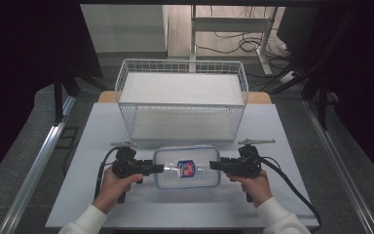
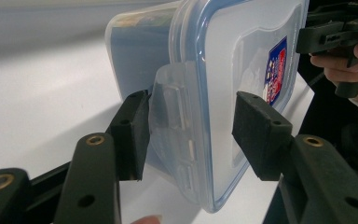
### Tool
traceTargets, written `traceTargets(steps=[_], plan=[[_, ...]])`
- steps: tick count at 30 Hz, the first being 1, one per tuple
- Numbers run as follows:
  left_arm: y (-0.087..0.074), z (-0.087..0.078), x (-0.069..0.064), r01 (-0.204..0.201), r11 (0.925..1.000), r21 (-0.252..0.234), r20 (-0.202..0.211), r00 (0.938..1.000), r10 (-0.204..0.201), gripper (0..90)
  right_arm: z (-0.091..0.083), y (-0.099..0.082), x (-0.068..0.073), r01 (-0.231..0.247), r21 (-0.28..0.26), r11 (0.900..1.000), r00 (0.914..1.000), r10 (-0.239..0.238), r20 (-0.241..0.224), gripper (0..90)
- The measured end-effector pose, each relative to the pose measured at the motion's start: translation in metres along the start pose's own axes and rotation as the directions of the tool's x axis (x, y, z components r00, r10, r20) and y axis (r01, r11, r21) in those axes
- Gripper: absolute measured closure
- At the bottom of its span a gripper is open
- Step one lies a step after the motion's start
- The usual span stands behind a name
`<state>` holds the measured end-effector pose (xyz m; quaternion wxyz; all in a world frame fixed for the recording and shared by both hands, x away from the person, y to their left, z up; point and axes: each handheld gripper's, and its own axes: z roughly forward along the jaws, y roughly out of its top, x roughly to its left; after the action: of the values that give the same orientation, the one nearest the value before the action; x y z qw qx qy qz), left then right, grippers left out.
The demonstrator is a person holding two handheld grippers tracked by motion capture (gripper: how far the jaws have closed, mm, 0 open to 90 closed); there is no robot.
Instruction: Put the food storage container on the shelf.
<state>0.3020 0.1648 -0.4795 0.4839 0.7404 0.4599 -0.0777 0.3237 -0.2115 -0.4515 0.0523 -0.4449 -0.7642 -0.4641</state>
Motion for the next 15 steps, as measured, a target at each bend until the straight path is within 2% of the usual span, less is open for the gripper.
traceTargets(steps=[8, 15], plan=[[0.041, 0.010, 0.028, -0.036, 0.9993, -0.001, 0.007, 0.9993, 0.036, 48.2, 0.014, 0.026, -0.021, -0.001, -0.050, 0.9988, 0.9999, 0.002, 0.011, 49.1], [0.065, 0.020, 0.060, -0.043, 0.9990, -0.009, -0.009, 0.9990, 0.043, 48.0, 0.043, 0.050, -0.045, -0.002, -0.084, 0.9964, 0.9997, 0.004, 0.022, 48.4]])
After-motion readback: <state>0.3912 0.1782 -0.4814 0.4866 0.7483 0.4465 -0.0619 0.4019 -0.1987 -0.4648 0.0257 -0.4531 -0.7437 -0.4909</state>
